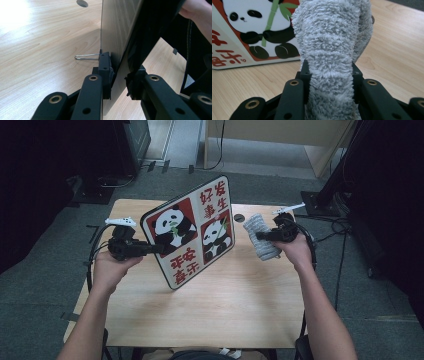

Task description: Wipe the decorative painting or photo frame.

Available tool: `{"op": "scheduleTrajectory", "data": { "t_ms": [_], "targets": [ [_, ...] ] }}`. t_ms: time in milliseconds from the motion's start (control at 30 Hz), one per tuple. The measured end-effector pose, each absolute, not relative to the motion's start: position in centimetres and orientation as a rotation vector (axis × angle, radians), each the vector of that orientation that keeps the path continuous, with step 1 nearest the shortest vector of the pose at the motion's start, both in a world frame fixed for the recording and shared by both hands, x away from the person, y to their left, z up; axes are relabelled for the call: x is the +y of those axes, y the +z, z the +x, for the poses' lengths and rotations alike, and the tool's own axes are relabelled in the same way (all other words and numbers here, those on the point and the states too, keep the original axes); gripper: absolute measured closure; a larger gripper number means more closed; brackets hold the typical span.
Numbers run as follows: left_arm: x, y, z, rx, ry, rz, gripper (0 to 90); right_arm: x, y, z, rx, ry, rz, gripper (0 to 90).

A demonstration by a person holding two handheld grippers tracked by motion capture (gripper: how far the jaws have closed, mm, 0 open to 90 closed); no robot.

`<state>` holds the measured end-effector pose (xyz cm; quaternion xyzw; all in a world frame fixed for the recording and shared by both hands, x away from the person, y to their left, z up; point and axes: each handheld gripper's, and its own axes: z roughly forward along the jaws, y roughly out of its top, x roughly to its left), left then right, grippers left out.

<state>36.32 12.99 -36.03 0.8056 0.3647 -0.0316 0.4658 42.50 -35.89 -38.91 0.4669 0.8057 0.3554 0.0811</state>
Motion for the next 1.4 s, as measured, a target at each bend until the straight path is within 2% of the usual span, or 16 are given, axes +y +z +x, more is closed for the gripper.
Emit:
{"op": "scheduleTrajectory", "data": {
  "t_ms": [967, 1400],
  "targets": [
    [13.0, -36.0, 36.4, 0.882, -0.076, 1.981, 77.2, -32.4, -30.5, 45.1, 2.438, 1.062, 1.233, 67.5],
    [13.0, -36.0, 36.5, 0.875, -0.081, 1.986, 77.2, -29.4, -26.6, 46.8, 2.43, 1.076, 1.139, 67.2]
  ]
}}
